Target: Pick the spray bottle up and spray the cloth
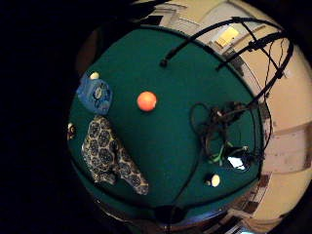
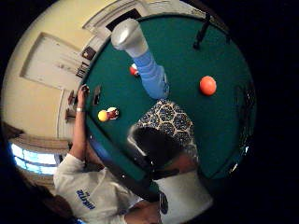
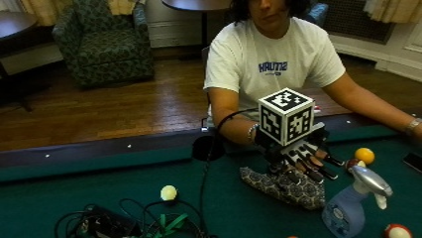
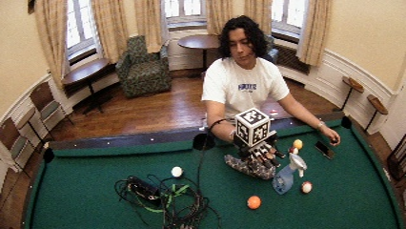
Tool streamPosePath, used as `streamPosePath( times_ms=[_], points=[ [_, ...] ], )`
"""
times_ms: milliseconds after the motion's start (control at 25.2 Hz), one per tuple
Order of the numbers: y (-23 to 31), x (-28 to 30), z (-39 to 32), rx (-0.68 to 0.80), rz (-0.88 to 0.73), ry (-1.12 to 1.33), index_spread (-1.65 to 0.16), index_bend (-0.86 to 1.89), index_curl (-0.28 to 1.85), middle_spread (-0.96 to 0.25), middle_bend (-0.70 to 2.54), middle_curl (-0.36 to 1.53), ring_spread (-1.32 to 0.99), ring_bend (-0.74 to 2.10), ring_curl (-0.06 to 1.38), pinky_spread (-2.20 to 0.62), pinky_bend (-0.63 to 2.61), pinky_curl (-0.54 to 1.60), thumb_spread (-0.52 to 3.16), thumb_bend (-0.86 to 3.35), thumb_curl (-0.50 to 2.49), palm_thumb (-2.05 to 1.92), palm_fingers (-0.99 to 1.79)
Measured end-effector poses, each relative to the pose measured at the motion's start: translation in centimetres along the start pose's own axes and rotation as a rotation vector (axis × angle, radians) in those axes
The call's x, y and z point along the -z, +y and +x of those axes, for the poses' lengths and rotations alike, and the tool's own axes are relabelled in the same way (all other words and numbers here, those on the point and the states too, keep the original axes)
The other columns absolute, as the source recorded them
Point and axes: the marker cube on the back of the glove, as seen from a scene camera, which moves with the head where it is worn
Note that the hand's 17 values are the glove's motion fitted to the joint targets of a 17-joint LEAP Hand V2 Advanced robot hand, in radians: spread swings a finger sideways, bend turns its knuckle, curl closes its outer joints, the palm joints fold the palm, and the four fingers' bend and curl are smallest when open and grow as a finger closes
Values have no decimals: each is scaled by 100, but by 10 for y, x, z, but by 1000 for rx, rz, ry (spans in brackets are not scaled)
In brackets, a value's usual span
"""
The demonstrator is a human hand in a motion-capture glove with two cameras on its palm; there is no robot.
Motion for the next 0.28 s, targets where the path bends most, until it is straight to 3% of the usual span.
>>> streamPosePath(
  times_ms=[277],
  points=[
    [3, 6, -5, 10, -5, -3, -49, 14, 28, -14, 18, 31, -10, 23, 29, 24, 41, 37, 94, -4, 36, 34, 18]
  ],
)
